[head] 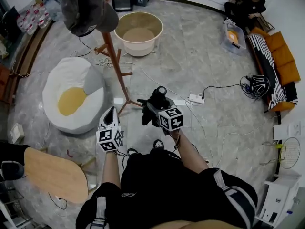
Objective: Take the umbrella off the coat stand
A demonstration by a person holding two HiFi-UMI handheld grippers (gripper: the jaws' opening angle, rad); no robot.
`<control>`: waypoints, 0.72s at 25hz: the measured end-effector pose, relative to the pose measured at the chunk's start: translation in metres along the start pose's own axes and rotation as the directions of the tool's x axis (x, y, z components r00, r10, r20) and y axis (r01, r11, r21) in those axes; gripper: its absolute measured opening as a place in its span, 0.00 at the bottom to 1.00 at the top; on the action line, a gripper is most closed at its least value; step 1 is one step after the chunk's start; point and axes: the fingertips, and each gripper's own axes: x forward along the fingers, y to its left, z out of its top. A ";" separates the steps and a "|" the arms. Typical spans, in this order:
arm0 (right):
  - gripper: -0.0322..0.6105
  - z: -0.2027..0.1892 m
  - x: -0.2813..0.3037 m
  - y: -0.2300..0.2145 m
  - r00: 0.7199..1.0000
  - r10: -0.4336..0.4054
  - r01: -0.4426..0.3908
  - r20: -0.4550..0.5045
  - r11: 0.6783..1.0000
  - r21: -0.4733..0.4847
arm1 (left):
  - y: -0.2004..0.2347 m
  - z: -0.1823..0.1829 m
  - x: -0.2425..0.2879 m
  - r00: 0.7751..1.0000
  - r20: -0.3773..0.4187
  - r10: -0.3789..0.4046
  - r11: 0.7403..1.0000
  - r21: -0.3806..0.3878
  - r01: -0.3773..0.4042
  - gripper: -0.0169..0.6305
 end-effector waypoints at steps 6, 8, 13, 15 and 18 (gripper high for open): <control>0.45 0.053 -0.012 0.003 0.995 -0.035 0.038 0.093 0.999 -0.030 | -0.002 0.049 0.002 0.996 0.084 -0.022 0.999 0.039 0.019 0.02; 0.45 0.068 -0.020 0.004 0.991 -0.039 0.045 0.126 0.998 -0.046 | -0.004 0.063 -0.001 0.994 0.104 -0.018 0.999 0.050 0.013 0.02; 0.45 0.101 -0.043 0.011 0.979 -0.037 0.054 0.201 0.995 -0.081 | -0.017 0.096 -0.013 0.984 0.171 -0.040 0.997 0.074 0.028 0.02; 0.45 0.109 -0.050 0.014 0.974 -0.031 0.052 0.223 0.995 -0.088 | -0.022 0.107 -0.017 0.980 0.194 -0.049 0.996 0.084 0.033 0.02; 0.45 0.119 -0.054 0.018 0.971 -0.012 0.036 0.239 0.995 -0.095 | -0.026 0.119 -0.019 0.976 0.213 -0.050 0.995 0.100 0.029 0.02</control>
